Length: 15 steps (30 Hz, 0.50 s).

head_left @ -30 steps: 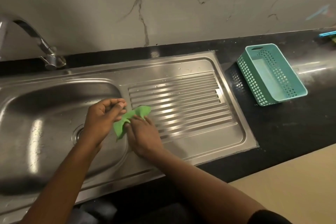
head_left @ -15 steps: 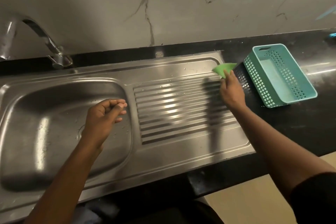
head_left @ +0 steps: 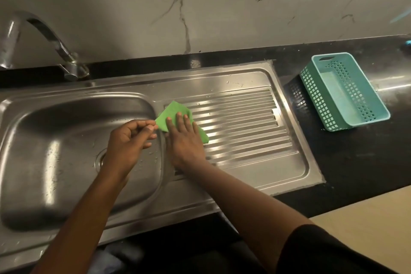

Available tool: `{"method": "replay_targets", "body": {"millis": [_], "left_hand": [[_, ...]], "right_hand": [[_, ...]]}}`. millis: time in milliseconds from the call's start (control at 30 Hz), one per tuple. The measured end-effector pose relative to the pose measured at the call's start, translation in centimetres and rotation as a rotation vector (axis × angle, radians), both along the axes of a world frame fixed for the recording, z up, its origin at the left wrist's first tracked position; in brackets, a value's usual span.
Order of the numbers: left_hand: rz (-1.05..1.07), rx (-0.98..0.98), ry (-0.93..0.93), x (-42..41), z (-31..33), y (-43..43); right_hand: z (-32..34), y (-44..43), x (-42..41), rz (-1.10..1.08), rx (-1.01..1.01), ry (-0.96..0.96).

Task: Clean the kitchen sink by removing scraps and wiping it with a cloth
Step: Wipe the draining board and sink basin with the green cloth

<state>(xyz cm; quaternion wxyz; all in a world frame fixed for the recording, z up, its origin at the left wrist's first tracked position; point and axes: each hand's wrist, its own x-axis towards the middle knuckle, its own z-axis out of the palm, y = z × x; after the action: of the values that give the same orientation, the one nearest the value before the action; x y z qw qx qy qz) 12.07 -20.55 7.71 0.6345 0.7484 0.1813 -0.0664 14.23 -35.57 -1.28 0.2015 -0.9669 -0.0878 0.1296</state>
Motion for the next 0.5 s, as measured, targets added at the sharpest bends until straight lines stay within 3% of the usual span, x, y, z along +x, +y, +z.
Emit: {"method": "replay_targets", "body": {"millis": [200, 400, 500], "left_hand": [[-0.011, 0.007, 0.013, 0.3, 0.0, -0.1], [0.007, -0.003, 0.033, -0.2, -0.1, 0.2], [0.002, -0.005, 0.041, -0.4, -0.1, 0.3]], "right_hand": [[1.2, -9.5, 1.8, 0.388, -0.063, -0.027], [2.9, -23.5, 3.0, -0.099, -0.144, -0.001], [2.4, -26.1, 3.4, -0.299, -0.175, -0.008]]}}
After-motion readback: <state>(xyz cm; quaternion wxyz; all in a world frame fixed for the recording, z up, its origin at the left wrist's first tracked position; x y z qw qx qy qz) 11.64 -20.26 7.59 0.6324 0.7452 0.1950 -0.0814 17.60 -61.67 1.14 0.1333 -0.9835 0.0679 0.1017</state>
